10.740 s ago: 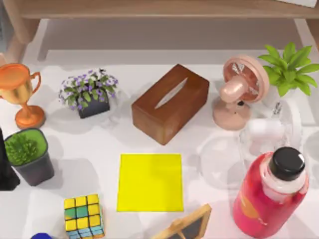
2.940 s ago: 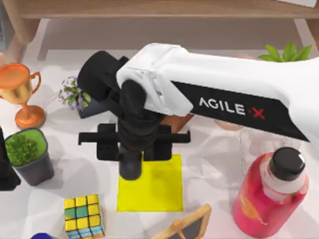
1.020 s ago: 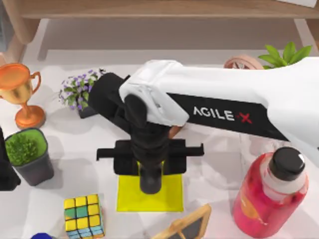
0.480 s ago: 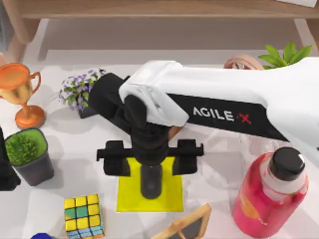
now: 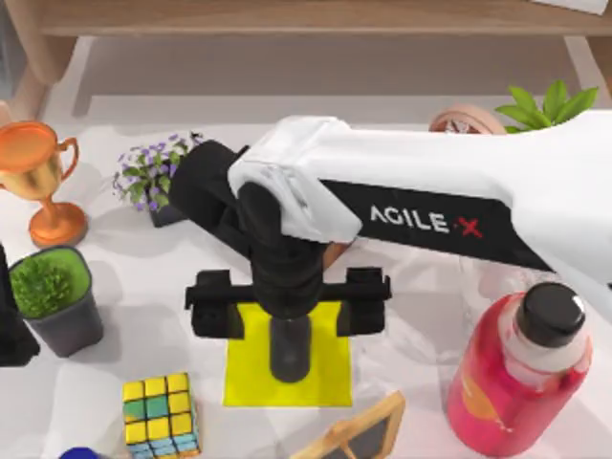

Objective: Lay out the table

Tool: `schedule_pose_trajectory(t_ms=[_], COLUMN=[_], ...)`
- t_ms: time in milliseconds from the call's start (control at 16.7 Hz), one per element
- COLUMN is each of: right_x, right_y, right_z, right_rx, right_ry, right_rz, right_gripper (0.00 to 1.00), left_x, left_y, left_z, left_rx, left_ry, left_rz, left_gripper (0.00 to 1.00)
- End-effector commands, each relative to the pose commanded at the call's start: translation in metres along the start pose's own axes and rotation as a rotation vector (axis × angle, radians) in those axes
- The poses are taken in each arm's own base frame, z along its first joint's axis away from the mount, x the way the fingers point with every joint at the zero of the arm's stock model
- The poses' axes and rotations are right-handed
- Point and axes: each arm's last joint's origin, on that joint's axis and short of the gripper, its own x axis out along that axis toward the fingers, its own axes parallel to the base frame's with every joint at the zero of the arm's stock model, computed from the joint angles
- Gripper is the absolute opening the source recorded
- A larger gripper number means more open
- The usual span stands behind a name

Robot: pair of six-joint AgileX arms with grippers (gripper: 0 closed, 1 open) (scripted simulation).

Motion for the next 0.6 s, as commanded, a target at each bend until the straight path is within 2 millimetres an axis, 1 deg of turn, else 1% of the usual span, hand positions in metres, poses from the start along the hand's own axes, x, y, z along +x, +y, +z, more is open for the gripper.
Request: schedule_pose_trajectory(t_ms=[60,180,300,420,600], right_x=[0.0,-0.011,-0.03,-0.056,-0.094], right_y=[0.0,-0.005,-0.018,-0.039,-0.085], right_z=[0.0,0.004,0.01,0.017,0.022], right_rx=[0.0,-0.001,0.004,0.019,0.064], right_ry=[0.0,-0.028,-0.085,-0.171,-0.336], right_rz=[0.0,0.038,0.104,0.184,0.299], right_gripper=[1.0,1.0,1.0,1.0,1.0], left_x=[0.0,0.0,0.0,0.0,0.0], left_y=[0.0,0.0,0.0,0.0,0.0], left_z=[0.0,0.0,0.0,0.0,0.0], left_rx=[0.0,0.0,0.0,0.0,0.0], left_ry=[0.0,0.0,0.0,0.0,0.0], left_rz=[0.0,0.0,0.0,0.0,0.0], left_gripper=[1.0,1.0,1.0,1.0,1.0])
